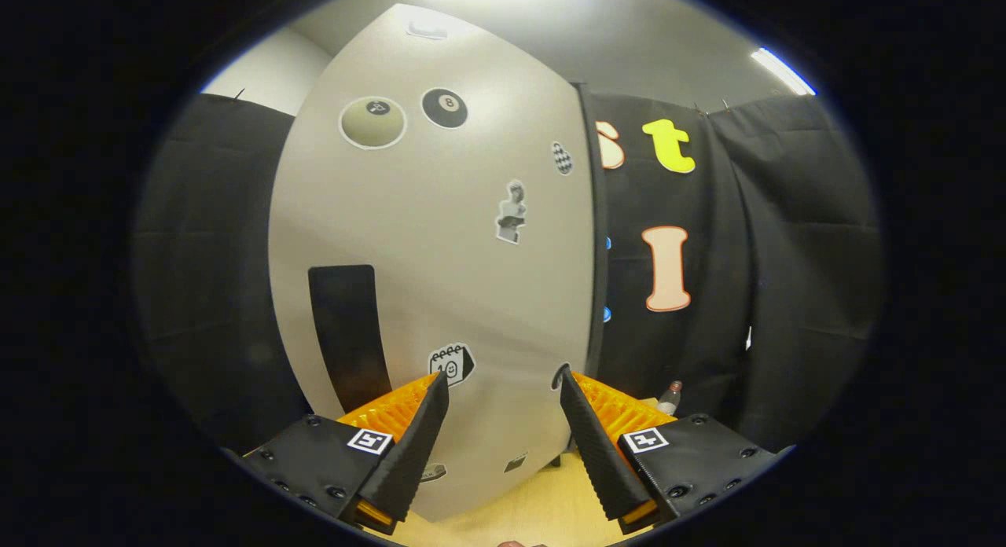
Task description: Open the shoe cabinet door, grab the shoes and put them into the shoe cabinet, then close the shoe cabinet door.
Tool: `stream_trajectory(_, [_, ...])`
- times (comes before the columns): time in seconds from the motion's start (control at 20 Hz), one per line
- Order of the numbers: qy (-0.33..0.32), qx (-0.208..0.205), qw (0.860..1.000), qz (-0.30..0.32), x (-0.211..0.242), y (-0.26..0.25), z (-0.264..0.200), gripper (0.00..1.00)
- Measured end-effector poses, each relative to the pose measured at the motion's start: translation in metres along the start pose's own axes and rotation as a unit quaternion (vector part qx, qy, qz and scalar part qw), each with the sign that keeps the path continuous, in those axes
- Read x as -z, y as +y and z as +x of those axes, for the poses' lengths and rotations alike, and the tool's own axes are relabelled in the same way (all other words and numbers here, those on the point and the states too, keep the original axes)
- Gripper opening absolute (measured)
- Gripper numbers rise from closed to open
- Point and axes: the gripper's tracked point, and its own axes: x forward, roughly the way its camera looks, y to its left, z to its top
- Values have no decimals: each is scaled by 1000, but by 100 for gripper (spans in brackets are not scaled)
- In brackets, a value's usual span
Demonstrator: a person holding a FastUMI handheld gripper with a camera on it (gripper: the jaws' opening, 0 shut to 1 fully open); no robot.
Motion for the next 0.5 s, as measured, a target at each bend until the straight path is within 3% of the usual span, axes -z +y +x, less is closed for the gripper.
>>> stream_trajectory(0.3, [-32, -3, 998, -52, -12, 55, 57, 91])
stream_trajectory(0.5, [-29, 4, 999, -42, -11, 50, 54, 91])
